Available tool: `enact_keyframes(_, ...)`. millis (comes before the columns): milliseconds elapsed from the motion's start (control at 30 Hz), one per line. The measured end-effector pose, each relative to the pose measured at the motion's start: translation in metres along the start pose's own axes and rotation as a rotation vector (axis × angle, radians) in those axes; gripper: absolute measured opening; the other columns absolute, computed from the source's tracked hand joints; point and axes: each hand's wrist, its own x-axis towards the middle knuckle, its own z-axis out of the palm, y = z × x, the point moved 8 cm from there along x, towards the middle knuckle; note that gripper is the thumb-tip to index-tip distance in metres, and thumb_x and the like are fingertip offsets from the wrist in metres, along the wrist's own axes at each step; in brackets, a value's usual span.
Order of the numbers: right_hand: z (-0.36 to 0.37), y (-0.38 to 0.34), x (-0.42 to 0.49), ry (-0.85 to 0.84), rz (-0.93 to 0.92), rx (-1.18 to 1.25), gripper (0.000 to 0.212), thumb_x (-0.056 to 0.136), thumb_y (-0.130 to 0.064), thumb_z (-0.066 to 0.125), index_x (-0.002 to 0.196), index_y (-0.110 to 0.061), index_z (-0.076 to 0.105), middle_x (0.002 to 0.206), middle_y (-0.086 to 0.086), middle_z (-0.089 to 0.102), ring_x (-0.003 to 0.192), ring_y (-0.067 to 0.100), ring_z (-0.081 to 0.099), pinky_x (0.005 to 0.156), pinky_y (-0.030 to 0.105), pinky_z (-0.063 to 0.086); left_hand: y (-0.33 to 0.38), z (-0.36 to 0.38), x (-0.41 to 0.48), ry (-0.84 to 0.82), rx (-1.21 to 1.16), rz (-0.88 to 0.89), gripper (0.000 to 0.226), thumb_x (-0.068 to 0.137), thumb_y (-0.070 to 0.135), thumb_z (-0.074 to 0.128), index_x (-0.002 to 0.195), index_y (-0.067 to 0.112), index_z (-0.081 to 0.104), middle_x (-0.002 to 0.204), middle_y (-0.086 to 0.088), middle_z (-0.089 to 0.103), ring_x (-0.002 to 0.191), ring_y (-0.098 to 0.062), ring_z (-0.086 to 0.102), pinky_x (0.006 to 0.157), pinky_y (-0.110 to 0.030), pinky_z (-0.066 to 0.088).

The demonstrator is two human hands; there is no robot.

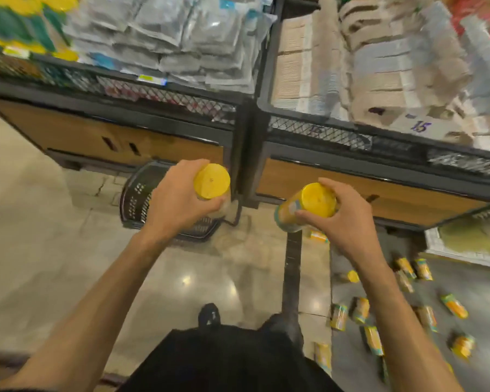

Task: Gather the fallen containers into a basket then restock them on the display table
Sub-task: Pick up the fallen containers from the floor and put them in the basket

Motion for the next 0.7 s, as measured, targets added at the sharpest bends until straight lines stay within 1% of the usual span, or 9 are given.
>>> enact_keyframes(100,0.046,-0.039,0.023,-0.097,-0.063,-0.013,0.08,0.07,-0.046,0.085,0.139,-0.025,0.051,0.134,-0.005,0.054,0.12,0.012,0.048,0.093,0.025,0.038,-0.047,-0.033,-0.004,0.048,-0.013,-0.07,0.074,0.06,0.067,0.068,0.122,0.028,0.055,0.116,0.002,0.06,0.106,-0.022,0.054,0.086,-0.041,0.048)
enact_keyframes(200,0.086,-0.067,0.05,-0.167,-0.092,-0.021,0.079,0.07,-0.047,0.084,0.138,-0.028,0.051,0.13,-0.008,0.054,0.115,0.01,0.049,0.092,0.028,0.043,-0.088,-0.056,-0.001,0.083,-0.003,-0.156,0.067,0.064,0.053,0.082,0.121,0.028,0.056,0.115,0.004,0.06,0.106,-0.02,0.054,0.082,-0.037,0.046)
enact_keyframes(267,0.111,-0.082,0.07,-0.203,-0.112,-0.024,0.079,0.069,-0.049,0.084,0.138,-0.029,0.05,0.129,-0.008,0.054,0.114,0.011,0.05,0.092,0.031,0.045,-0.117,-0.065,0.006,0.096,0.027,-0.196,0.068,0.065,0.047,0.086,0.122,0.024,0.056,0.115,0.003,0.06,0.105,-0.021,0.056,0.079,-0.036,0.046)
enact_keyframes(333,0.135,-0.096,0.091,-0.242,-0.126,-0.034,0.081,0.069,-0.049,0.084,0.139,-0.028,0.048,0.131,-0.008,0.053,0.116,0.012,0.05,0.092,0.03,0.044,-0.143,-0.069,0.018,0.076,0.059,-0.224,0.07,0.065,0.054,0.082,0.123,0.024,0.055,0.115,0.003,0.059,0.104,-0.021,0.056,0.076,-0.036,0.049)
enact_keyframes(400,0.16,-0.106,0.113,-0.28,-0.135,-0.062,0.084,0.07,-0.049,0.083,0.142,-0.027,0.046,0.134,-0.006,0.052,0.118,0.014,0.05,0.092,0.029,0.041,-0.165,-0.069,0.033,0.04,0.086,-0.257,0.076,0.06,0.069,0.069,0.122,0.027,0.053,0.114,0.006,0.059,0.102,-0.018,0.055,0.074,-0.038,0.051)
enact_keyframes(467,0.184,-0.116,0.135,-0.306,-0.161,-0.087,0.084,0.07,-0.049,0.083,0.141,-0.025,0.046,0.133,-0.004,0.052,0.117,0.015,0.05,0.087,0.025,0.037,-0.183,-0.068,0.051,0.018,0.103,-0.282,0.08,0.057,0.074,0.063,0.122,0.027,0.053,0.114,0.006,0.059,0.103,-0.017,0.055,0.075,-0.04,0.051)
enact_keyframes(533,0.208,-0.123,0.159,-0.337,-0.164,-0.09,0.081,0.069,-0.047,0.085,0.137,-0.024,0.049,0.129,-0.002,0.052,0.115,0.016,0.05,0.085,0.023,0.034,-0.2,-0.065,0.071,-0.009,0.115,-0.306,0.079,0.06,0.065,0.073,0.125,0.024,0.054,0.118,0.002,0.058,0.107,-0.02,0.054,0.079,-0.042,0.051)
enact_keyframes(600,0.231,-0.125,0.181,-0.372,-0.133,-0.081,0.078,0.067,-0.045,0.087,0.133,-0.024,0.05,0.127,-0.002,0.052,0.113,0.017,0.05,0.083,0.024,0.036,-0.216,-0.059,0.09,-0.049,0.13,-0.324,0.077,0.063,0.058,0.079,0.127,0.023,0.052,0.119,0.001,0.057,0.109,-0.021,0.053,0.081,-0.043,0.051)
enact_keyframes(700,0.262,-0.128,0.204,-0.4,-0.135,-0.079,0.076,0.066,-0.048,0.087,0.129,-0.027,0.049,0.125,-0.004,0.05,0.109,0.013,0.05,0.081,0.025,0.04,-0.236,-0.045,0.118,-0.107,0.157,-0.312,0.076,0.066,0.056,0.081,0.128,0.023,0.051,0.12,0.002,0.056,0.11,-0.02,0.052,0.084,-0.04,0.049)
